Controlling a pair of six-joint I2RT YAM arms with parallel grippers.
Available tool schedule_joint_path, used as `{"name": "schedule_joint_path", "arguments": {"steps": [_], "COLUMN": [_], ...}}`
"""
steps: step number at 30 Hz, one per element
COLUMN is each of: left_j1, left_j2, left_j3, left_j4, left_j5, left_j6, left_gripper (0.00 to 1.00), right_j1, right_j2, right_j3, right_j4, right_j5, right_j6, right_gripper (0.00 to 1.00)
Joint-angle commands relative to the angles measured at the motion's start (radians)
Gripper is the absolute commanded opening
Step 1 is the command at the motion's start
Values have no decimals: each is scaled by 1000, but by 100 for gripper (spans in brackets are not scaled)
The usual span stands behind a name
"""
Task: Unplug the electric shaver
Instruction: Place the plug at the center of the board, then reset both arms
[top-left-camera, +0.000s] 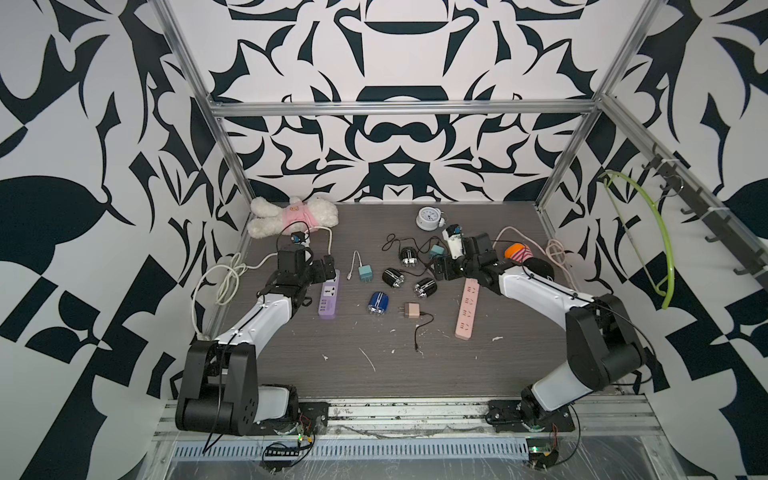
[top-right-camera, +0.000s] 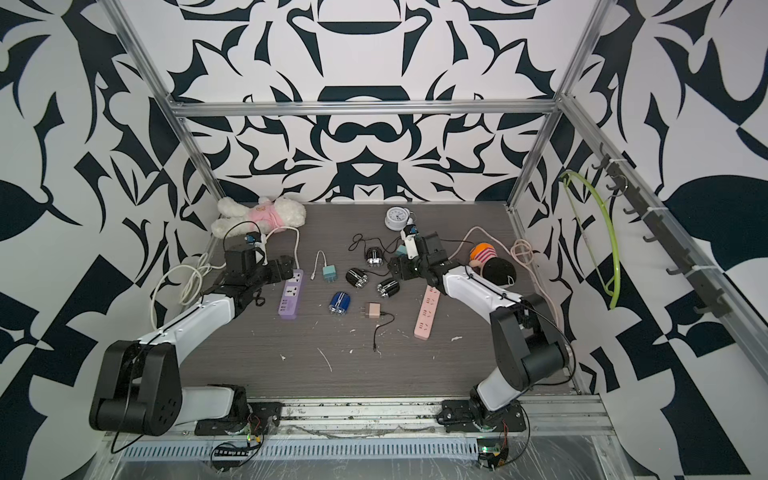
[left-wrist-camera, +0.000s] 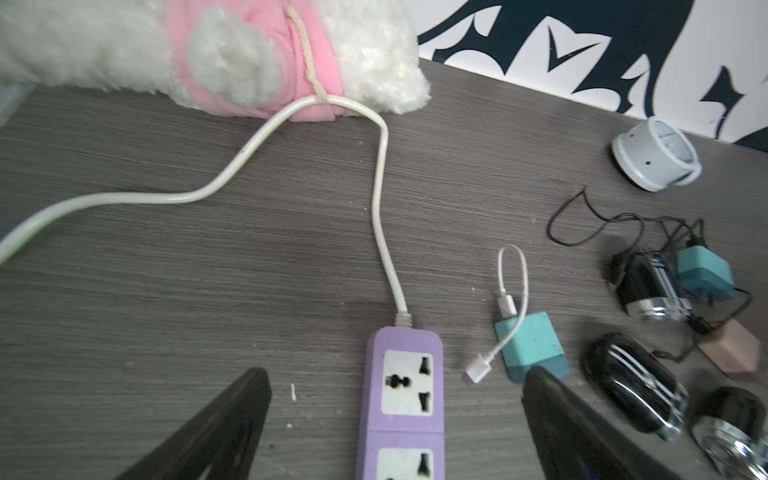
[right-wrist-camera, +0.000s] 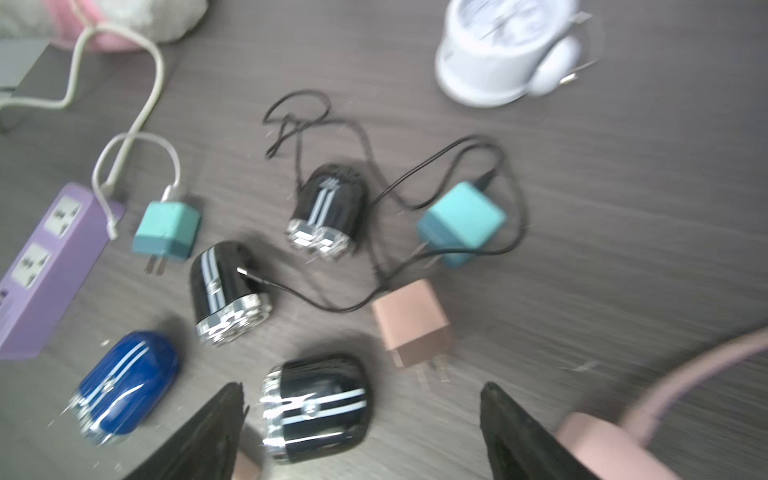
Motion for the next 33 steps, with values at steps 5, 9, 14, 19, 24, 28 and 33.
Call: {"name": "schedule_joint_path", "arguments": {"steps": [5, 9, 14, 19, 24, 28, 33], "left_j1": [58, 155, 227, 343, 358, 336, 269], "left_j2": [-8, 29, 48, 98, 143, 173, 238], "left_j3": [-86, -105, -232, -317, -283, -276, -374], "left_j4": [186, 216, 447, 652, 657, 673, 929], "left_j5": [-141, -54, -44, 44, 178, 245, 140], "left_j6": [100, 65, 81, 5, 28, 77, 123], "left_gripper": [99, 99, 99, 99, 99, 99, 99], "right_j1": [-196, -293, -374, -378, -376, -331, -304], "right_j2": [-152, -191, -173, -153, -62, -32, 12], "right_j3": [-160, -283, -394, -449, -490, -465, -661], "right_j4": [134, 251, 405, 525, 673, 653, 1066], "right_j5": [98, 128, 146, 173, 162, 237, 289], "right_j6": [-26, -23, -13, -49, -58, -87, -101], "right_gripper": [89, 90, 90, 90, 90, 100, 99]}}
